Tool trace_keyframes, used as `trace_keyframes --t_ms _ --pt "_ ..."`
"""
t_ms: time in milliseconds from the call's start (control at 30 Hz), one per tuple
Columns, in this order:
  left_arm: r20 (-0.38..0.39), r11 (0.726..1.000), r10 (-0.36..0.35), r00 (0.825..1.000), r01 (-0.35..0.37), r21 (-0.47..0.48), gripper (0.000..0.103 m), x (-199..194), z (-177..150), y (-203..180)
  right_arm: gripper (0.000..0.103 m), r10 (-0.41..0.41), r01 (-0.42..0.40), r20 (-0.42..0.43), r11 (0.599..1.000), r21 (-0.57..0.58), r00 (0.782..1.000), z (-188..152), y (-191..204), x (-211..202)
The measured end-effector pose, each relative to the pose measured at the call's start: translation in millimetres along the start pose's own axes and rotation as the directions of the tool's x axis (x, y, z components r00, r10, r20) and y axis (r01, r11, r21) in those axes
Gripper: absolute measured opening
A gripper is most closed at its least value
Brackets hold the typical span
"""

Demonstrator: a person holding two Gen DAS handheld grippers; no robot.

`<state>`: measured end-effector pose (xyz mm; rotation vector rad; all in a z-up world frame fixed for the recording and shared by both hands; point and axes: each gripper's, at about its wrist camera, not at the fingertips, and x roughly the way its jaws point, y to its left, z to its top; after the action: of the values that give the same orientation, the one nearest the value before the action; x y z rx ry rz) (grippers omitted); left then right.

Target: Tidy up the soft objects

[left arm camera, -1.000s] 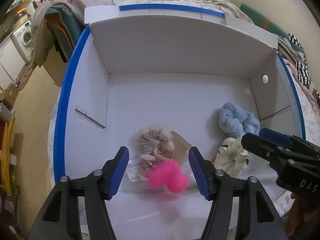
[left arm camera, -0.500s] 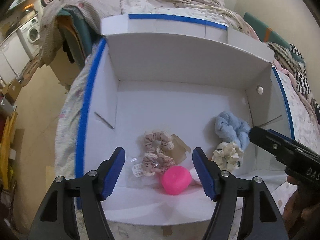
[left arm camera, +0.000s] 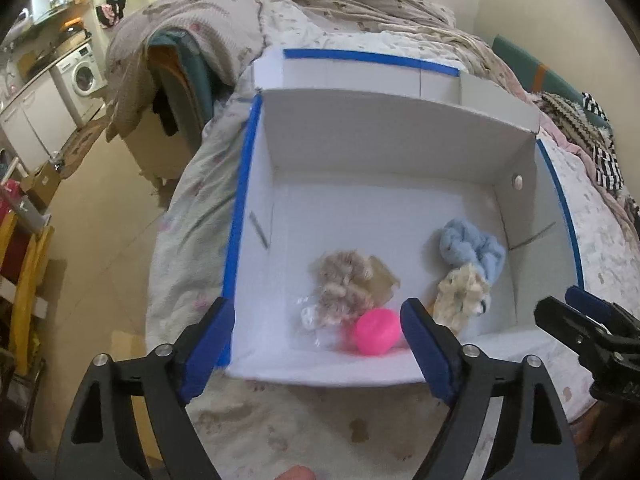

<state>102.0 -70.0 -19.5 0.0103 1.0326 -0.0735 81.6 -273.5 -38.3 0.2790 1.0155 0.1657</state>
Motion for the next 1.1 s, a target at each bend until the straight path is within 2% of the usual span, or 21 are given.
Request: trace_keyframes --t_ms 67,167,300,433,533,633,833,967,1100 --pt "-0.011 1.000 0.000 1.000 -0.001 -0.005 0.085 -3.0 -8.4 5.0 0.103 0.003 -0.003 -0.008 1.000 0.005 1.000 -10.3 -0.1 -4.8" --pt "-0.045 0.999 -0.035 0.998 0.035 -0.013 0.086 -4.6 -23.8 12.2 0.103 -0.015 0.015 -0.013 1.000 -0.009 1.000 -24.3 2.6 -11.0" --pt "-0.053 1.000 -0.015 0.998 0.015 -0.008 0.094 -9.6 -44.4 20.6 0.103 -0.046 0.045 -0.028 0.998 -0.052 0.999 -40.5 9.7 -15.1" --pt "-0.043 0.998 -0.050 0.998 0.048 -0.028 0.096 -19.2 -59.6 32.2 0.103 -0.050 0.051 0.010 0.997 -0.057 0.999 -50.9 15.4 -26.8" --pt "0.017 0.999 -0.039 0.999 0.039 -0.036 0.098 -35.4 -66.0 34.9 0.103 -0.052 0.056 0.067 0.997 -0.051 0.996 -55.5 18.4 -39.0" --pt "0.122 0.999 -0.020 0.992 0.025 -0.038 0.099 -57.8 -68.9 35.8 0.103 -0.054 0.061 0.141 0.997 -0.044 0.989 -58.9 21.4 -52.1" --pt "0.319 1.000 0.022 0.948 -0.016 -0.019 0.099 -95.4 -68.4 30.7 0.103 -0.073 0.095 0.292 0.993 -0.063 0.954 -58.8 26.1 -74.5" --pt "0.382 0.998 0.053 0.923 -0.058 0.002 0.099 -104.2 -69.8 23.7 0.103 -0.074 0.104 0.369 0.993 -0.061 0.927 -56.3 25.2 -83.9" --pt "0.401 0.999 0.030 0.915 -0.042 0.020 0.099 -106.1 -70.2 20.1 0.103 -0.085 0.117 0.389 0.991 -0.061 0.917 -53.2 25.7 -83.2"
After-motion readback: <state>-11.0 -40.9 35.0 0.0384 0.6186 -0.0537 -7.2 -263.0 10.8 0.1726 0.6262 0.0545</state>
